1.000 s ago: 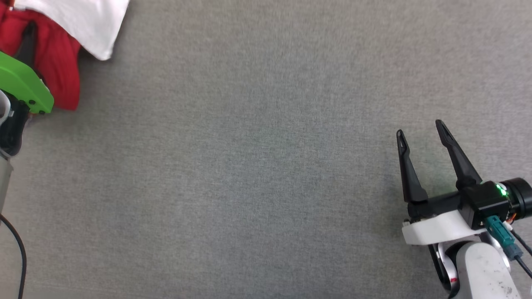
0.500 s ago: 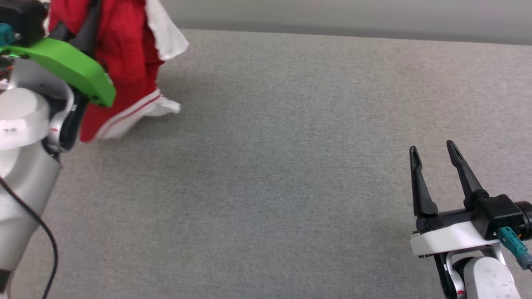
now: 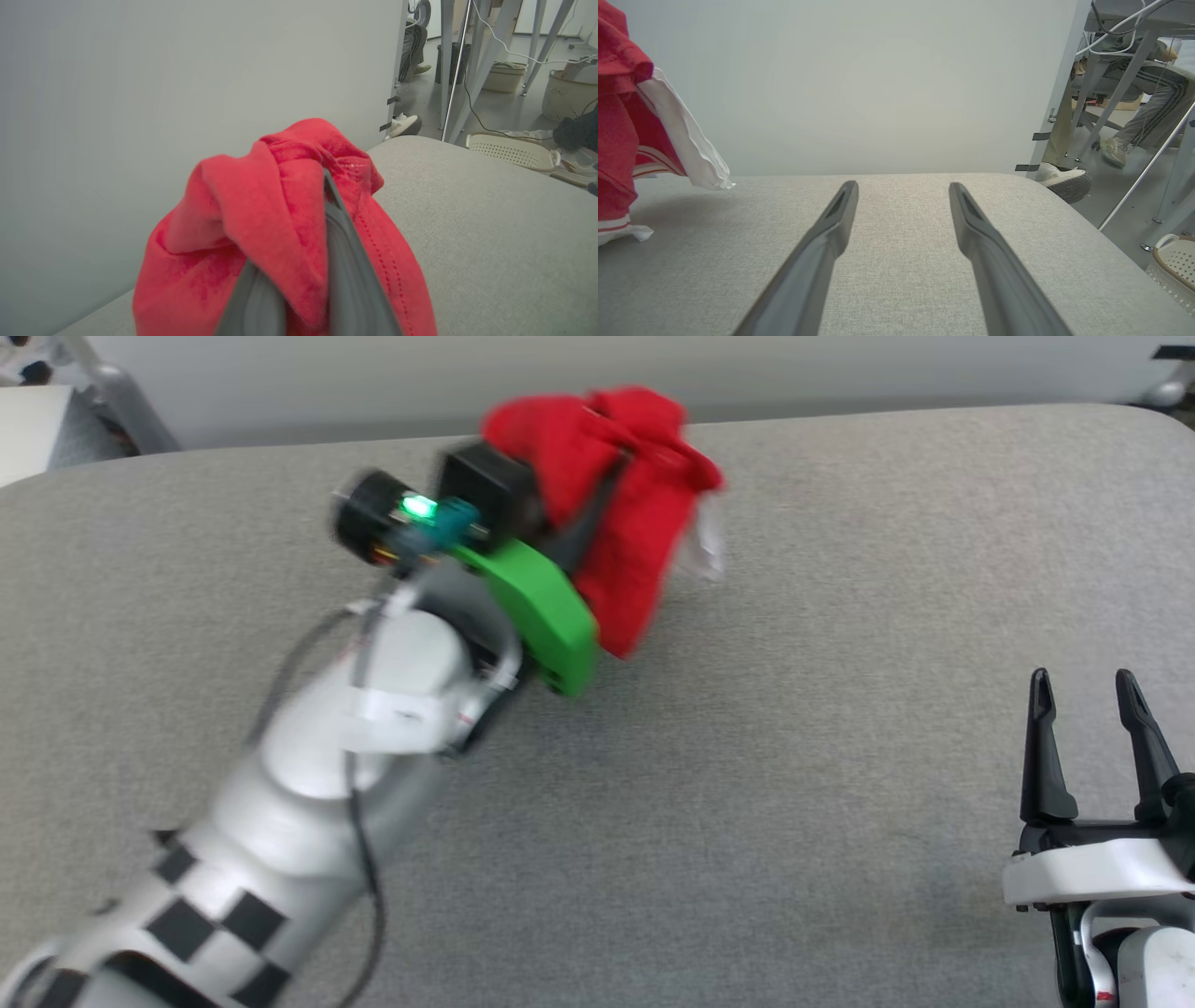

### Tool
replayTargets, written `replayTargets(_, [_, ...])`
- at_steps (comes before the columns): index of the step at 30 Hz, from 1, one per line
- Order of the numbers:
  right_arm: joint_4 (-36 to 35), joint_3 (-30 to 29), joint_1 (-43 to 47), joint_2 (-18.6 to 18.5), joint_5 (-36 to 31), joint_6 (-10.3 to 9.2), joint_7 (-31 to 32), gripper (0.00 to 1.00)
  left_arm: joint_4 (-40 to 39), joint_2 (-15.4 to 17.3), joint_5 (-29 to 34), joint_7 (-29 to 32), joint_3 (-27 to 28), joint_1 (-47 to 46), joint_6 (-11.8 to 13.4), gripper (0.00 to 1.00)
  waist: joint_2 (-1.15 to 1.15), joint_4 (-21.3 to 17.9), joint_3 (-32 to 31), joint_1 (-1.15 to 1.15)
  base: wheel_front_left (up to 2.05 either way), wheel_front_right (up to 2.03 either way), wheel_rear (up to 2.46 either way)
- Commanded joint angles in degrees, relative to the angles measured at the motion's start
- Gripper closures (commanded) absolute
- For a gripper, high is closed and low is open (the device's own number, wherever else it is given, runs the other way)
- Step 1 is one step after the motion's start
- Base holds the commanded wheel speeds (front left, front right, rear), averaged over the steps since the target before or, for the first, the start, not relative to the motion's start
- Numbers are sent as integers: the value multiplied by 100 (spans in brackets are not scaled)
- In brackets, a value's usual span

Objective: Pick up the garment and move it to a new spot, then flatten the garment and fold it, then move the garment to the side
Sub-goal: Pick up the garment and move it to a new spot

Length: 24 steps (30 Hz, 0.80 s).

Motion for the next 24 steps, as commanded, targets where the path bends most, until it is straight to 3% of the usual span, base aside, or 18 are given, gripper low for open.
replayTargets(1, [51,-19,-51,-8,50,-9,-13,0,138,-257,67,-72,-173,159,-62,100,0,-249,104,0,0,0,0])
replayTargets(6, [147,-3,-99,-8,109,-9,-13,0,854,-1126,137,-135,-889,568,-272,100,0,-457,189,0,0,0,0])
replayTargets(7, [157,5,-101,-8,118,-9,-13,0,986,-1221,136,-131,-1001,640,-306,81,0,-478,198,0,0,0,0])
replayTargets(8, [166,9,-100,-8,125,-9,-13,0,1139,-1314,140,-141,-1128,719,-340,9,0,-492,205,0,0,0,0])
replayTargets(9, [175,15,-98,-7,132,-9,-13,0,1259,-1373,122,-116,-1230,791,-370,0,0,-502,212,0,0,0,0])
replayTargets(17, [284,22,-46,-7,75,-9,-13,0,1748,-1561,-140,-382,-1636,1020,-516,0,0,-260,116,0,0,0,0])
replayTargets(24, [329,-74,86,-7,-83,-9,-13,0,1620,-1499,-320,-791,-1203,918,-463,0,0,255,-269,0,0,0,0])
